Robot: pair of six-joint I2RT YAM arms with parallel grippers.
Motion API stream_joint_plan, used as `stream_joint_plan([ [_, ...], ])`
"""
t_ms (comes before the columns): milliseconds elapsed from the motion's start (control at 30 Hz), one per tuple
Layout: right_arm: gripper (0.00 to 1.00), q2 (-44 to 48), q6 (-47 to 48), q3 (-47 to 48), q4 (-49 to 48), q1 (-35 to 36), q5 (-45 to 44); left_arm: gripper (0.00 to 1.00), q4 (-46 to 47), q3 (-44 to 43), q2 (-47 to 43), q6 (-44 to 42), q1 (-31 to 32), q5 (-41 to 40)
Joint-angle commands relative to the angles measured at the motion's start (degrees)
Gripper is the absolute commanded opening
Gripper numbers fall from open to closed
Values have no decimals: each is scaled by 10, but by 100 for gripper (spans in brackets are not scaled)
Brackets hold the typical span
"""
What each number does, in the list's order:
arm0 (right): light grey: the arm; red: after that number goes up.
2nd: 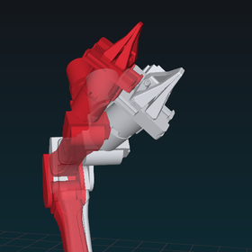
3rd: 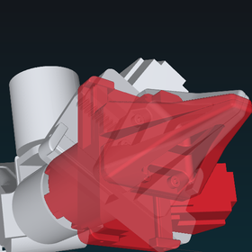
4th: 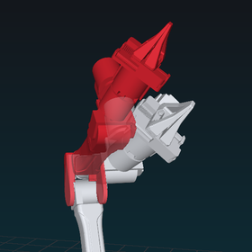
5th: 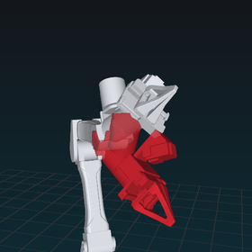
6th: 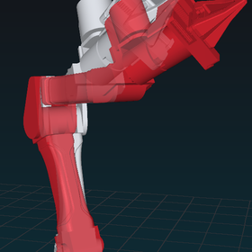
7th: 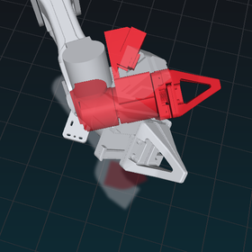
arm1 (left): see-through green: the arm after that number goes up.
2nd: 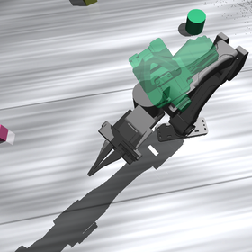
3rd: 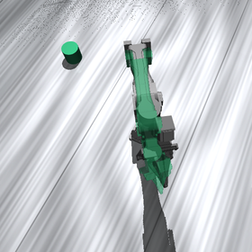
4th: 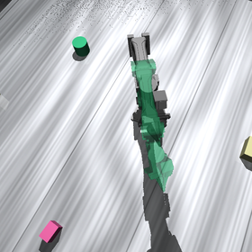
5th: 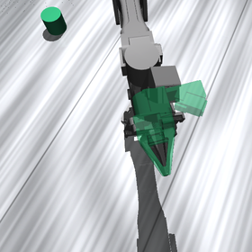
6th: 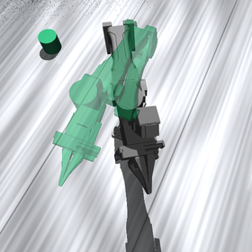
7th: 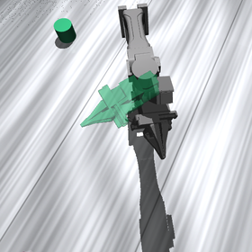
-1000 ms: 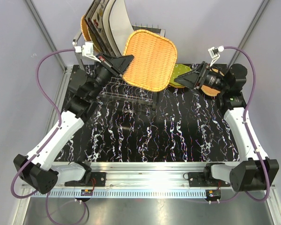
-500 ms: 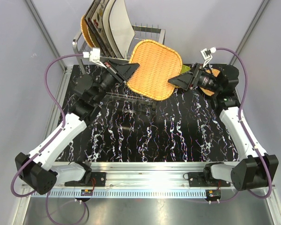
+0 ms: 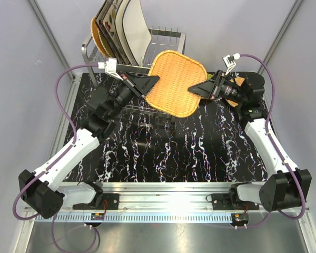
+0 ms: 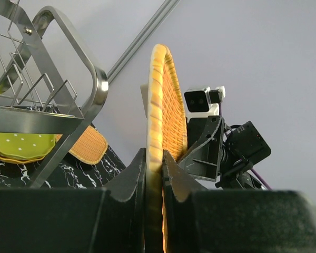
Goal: Unload the plates from the dish rack
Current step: Pass the plate from the left arm to the right, then place the plate on the table
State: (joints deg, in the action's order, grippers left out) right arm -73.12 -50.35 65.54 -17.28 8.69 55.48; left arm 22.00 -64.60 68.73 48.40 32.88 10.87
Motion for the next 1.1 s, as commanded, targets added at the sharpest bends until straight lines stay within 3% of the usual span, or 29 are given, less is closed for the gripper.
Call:
stream_joint_plan([
  [0, 40, 2, -15, -1, -34, 7, -7, 0, 92, -7, -14, 18, 3, -1],
  [200, 13, 2, -36, -15, -65, 6, 3, 1, 93, 6, -15, 18, 3, -2],
  [267, 1, 3, -46, -25, -99, 6, 21, 14, 92, 15, -21, 18, 3, -6],
  [300, 0, 5, -55, -28, -108, 5, 24, 19, 91, 17, -24, 13, 3, -9],
  [333, 0, 6, -57, -30, -114, 4, 26, 23, 87, 19, -27, 10, 3, -11],
  [433, 0, 11, -63, -37, -115, -9, 34, 48, 65, 24, -43, -10, 3, -25],
  [467, 0, 11, -63, -40, -115, -15, 38, 61, 59, 27, -53, -16, 3, -36],
  [567, 0, 15, -70, -41, -110, -46, 52, 79, 34, 35, -78, -55, 3, -59],
  [800, 0, 29, -28, -37, -19, -137, 112, 91, -37, 53, -138, -138, 2, -98],
  [1067, 0, 53, 145, -13, 250, -202, 125, 97, -119, 104, -221, -191, -3, -157],
])
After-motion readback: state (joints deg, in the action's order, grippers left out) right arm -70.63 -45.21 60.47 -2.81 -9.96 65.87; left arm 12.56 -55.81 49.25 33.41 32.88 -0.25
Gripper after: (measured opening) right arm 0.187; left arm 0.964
